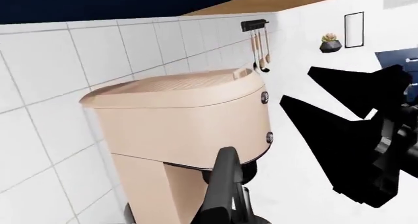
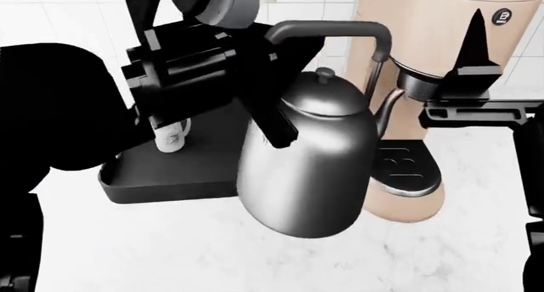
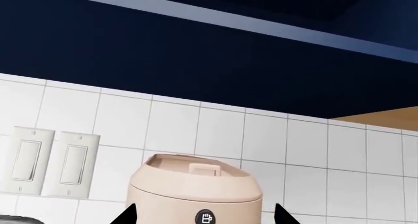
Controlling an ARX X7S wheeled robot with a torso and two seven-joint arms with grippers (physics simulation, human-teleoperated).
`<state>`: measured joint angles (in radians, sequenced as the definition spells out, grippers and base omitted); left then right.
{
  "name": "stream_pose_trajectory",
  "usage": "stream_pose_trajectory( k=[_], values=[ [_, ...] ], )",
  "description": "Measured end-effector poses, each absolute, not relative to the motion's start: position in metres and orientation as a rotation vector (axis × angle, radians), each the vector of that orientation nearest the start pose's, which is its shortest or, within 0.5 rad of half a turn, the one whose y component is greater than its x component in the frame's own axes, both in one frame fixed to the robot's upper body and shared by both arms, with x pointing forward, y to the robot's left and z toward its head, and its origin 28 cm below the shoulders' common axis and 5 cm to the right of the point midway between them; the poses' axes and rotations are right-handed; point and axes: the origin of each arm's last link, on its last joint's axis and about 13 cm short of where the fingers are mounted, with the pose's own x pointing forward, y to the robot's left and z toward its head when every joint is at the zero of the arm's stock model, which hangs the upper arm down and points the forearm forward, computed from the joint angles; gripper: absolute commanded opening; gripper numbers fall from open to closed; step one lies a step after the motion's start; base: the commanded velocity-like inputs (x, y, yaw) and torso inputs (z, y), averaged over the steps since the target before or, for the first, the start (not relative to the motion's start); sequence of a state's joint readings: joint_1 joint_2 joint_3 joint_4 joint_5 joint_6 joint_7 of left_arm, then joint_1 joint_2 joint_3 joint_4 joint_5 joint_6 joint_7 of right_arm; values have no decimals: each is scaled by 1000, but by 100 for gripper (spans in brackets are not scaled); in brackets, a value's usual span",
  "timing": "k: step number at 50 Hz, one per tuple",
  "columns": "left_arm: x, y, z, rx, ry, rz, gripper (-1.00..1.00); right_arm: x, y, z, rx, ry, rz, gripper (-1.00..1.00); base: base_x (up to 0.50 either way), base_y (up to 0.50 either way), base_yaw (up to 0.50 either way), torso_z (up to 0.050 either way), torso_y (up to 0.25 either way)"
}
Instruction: Pick the kettle from the counter and place it on the tray. Then pick the mug from the cabinet and place it on the tray. Then close the cabinet doors.
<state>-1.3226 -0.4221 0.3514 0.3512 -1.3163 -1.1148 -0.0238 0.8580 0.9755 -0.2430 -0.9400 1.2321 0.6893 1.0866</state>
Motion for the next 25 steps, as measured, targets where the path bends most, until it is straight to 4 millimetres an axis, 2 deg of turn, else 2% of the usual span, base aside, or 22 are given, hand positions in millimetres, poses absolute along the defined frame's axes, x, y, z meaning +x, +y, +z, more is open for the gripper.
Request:
stream_pose_trajectory(
  k=[11, 25],
  values=[
    [263, 189, 360, 121, -220, -856, -100, 173, -136, 283, -144, -515, -147, 100, 0, 0, 0, 2, 4],
    [264, 200, 370, 99, -237, -739, -100, 173, -137, 282, -142, -513, -153, 100, 0, 0, 0, 1, 3]
  ],
)
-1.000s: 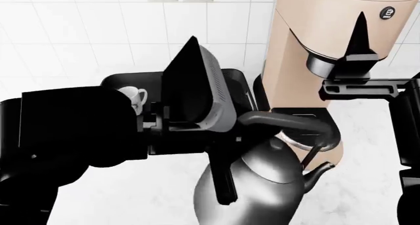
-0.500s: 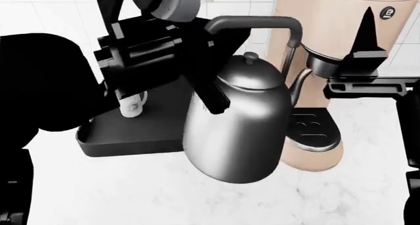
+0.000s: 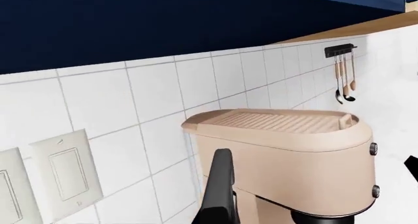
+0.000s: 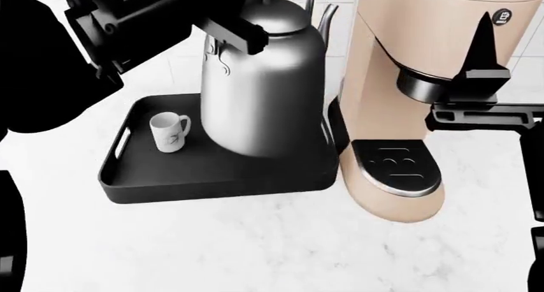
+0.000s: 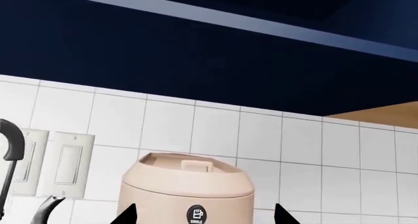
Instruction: Pick the kettle from the counter and place it on the tray. Then pick the mug from the cabinet and place it on the tray. Then close the cabinet doors.
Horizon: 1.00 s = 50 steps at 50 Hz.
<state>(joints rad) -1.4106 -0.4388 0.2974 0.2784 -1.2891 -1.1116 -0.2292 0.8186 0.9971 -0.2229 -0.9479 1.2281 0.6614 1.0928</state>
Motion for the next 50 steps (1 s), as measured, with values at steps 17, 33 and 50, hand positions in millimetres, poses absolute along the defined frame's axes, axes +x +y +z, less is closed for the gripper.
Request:
stream_pose_trajectory(
  k=[17, 33, 50],
  values=[
    [289, 194, 362, 43, -251, -617, -100, 173, -137, 279, -140, -509, -151, 100, 0, 0, 0, 1, 4],
    [337, 186, 335, -17, -203, -421, -100, 176, -138, 275, -135, -498, -152, 100, 0, 0, 0, 1, 4],
    [363, 188, 300, -34, -122, -325, -100, 178, -139, 271, -132, -489, -157, 100, 0, 0, 0, 2, 5]
  ],
)
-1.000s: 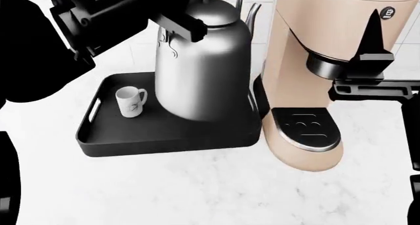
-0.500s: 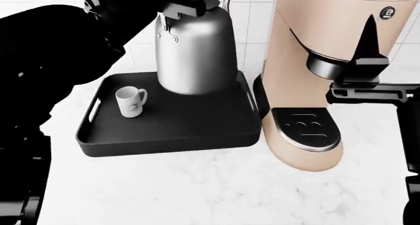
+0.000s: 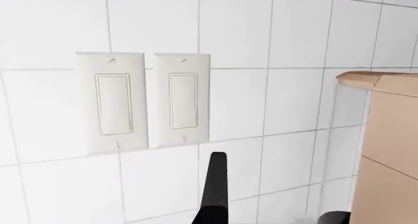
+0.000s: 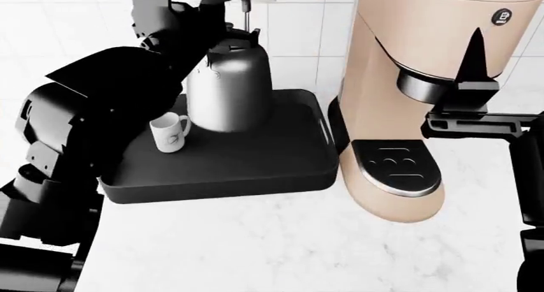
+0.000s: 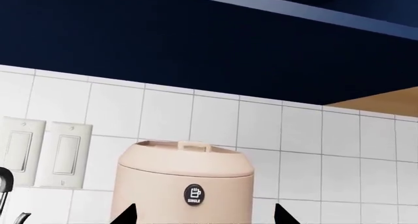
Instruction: Pick the kettle from the counter and place it on the tray. Then pick the mug from the cabinet and place it on the tray. Then close the cabinet doors.
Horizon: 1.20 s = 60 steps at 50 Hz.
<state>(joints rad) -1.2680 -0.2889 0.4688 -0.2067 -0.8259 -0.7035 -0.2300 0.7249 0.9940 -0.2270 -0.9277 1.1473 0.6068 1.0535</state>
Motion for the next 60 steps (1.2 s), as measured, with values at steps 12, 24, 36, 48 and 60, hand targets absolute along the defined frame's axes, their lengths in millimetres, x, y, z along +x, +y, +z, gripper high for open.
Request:
stream_pose_trajectory(
  k=[12, 24, 36, 48, 60],
  values=[
    [369, 187, 299, -59, -127, -315, -100, 179, -140, 268, -130, -483, -159, 100, 0, 0, 0, 2, 5],
    [368, 179, 294, -61, -117, -349, -100, 181, -140, 265, -128, -477, -158, 100, 0, 0, 0, 1, 4],
    [367, 169, 288, -73, -101, -392, -100, 182, -139, 263, -126, -470, -156, 100, 0, 0, 0, 2, 4],
    [372, 166, 276, -80, -76, -384, -100, 183, -140, 261, -122, -464, -156, 100, 0, 0, 0, 2, 4],
    [376, 168, 261, -82, -44, -363, -100, 184, -141, 259, -121, -459, -157, 100, 0, 0, 0, 2, 4]
  ],
)
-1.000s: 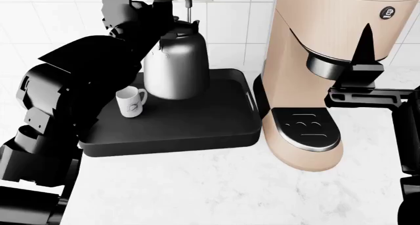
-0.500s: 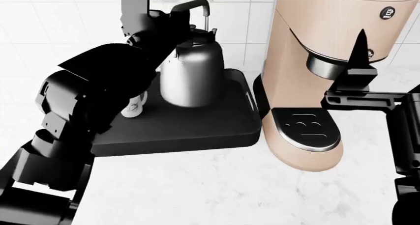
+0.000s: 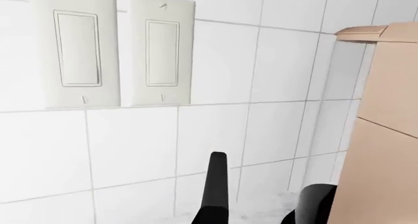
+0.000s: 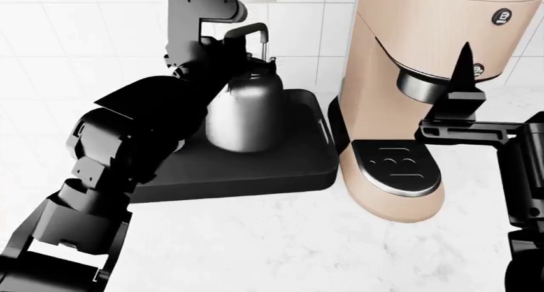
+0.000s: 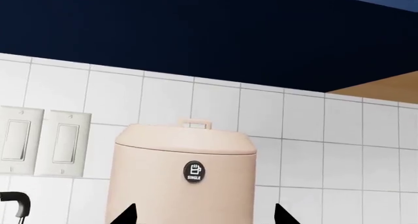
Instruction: Pick the kettle from the counter and place it on the tray. Then pick the mug from the cabinet and place it on the tray. Then close the cabinet doors.
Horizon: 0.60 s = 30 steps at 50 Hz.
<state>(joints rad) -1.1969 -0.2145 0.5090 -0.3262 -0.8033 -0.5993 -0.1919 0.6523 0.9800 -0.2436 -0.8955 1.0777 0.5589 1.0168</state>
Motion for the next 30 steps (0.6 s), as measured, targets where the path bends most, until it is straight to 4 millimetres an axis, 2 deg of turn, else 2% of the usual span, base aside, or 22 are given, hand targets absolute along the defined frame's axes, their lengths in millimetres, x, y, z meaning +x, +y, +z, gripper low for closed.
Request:
stream_pose_trajectory(
  k=[9, 10, 30],
  values=[
    [377, 170, 252, -92, -23, -356, -100, 185, -140, 258, -121, -456, -156, 100, 0, 0, 0, 1, 5],
    [377, 171, 252, -93, -24, -356, 100, 185, -140, 258, -120, -456, -156, 100, 0, 0, 0, 0, 0],
    [376, 180, 250, -88, -12, -349, 100, 186, -139, 256, -120, -449, -153, 100, 0, 0, 0, 1, 3]
  ],
)
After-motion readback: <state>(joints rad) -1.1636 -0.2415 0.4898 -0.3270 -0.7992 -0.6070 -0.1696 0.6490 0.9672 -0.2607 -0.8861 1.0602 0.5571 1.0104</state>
